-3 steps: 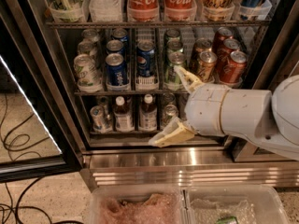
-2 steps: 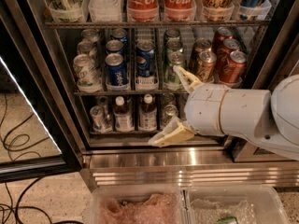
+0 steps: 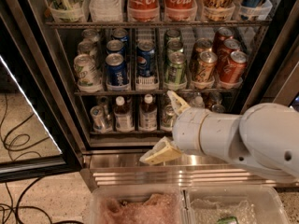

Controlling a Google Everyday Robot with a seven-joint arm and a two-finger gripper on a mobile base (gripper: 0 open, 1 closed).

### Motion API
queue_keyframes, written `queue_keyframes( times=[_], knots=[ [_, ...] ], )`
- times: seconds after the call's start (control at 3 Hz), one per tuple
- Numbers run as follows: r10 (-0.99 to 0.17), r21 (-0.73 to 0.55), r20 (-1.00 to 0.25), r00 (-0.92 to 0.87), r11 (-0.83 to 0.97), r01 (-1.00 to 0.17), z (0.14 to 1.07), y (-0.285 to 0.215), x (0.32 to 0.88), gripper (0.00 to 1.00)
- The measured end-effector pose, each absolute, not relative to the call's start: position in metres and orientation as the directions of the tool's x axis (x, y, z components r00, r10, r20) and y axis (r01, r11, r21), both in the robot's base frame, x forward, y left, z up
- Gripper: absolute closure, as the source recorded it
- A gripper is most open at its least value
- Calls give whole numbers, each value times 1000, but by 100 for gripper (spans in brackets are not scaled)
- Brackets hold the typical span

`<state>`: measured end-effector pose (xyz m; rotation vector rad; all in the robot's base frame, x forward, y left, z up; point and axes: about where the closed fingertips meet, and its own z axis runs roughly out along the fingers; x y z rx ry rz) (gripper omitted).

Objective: Pick redbull can from bottom shelf of fridge

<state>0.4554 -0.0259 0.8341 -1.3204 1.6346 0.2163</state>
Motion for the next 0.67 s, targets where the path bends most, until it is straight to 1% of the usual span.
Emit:
queue_keyframes(
  times=[0.33, 0.67],
  knots=[
    [-685, -361, -728, 8, 374, -855, 787, -25, 456, 0],
    [-757, -350, -651, 59, 230, -908, 748, -12, 458, 0]
  ],
)
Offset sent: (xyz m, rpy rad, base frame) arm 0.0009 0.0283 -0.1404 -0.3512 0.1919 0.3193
